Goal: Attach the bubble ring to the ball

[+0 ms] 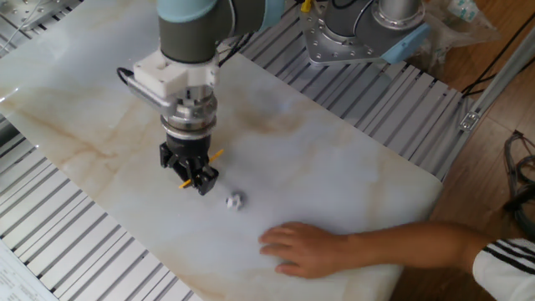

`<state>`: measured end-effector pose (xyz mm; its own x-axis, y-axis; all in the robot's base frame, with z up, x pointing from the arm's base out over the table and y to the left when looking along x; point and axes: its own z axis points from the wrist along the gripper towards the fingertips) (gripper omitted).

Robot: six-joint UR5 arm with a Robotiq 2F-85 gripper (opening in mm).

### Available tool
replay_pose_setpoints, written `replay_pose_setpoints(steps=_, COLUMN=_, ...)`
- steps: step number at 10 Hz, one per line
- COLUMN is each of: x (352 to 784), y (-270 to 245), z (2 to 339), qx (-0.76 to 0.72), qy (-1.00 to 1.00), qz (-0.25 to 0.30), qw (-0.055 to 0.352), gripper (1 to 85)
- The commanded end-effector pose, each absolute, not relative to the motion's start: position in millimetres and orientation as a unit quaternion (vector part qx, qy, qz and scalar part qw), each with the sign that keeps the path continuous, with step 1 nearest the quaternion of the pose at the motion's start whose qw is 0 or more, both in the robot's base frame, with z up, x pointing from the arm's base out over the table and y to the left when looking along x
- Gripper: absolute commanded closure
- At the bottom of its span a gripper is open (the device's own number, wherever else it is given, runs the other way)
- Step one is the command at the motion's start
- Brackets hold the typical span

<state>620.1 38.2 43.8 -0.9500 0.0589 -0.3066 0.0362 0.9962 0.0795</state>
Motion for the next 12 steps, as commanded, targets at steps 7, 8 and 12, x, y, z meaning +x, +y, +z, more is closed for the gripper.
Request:
replay_pose_setpoints(steps=7, x=691, y=114, z=43, qx=0.077, qy=0.979, qz=0.03, qw=0.188, gripper=84.3)
replay_pose_setpoints(steps=8, x=703, y=116, z=41, qx=0.076, qy=0.978, qz=0.022, qw=0.193, gripper=84.3)
replay_pose_setpoints(steps=12, x=739, y=124, z=37, qx=0.072, qy=0.977, qz=0.016, qw=0.202, gripper=84.3)
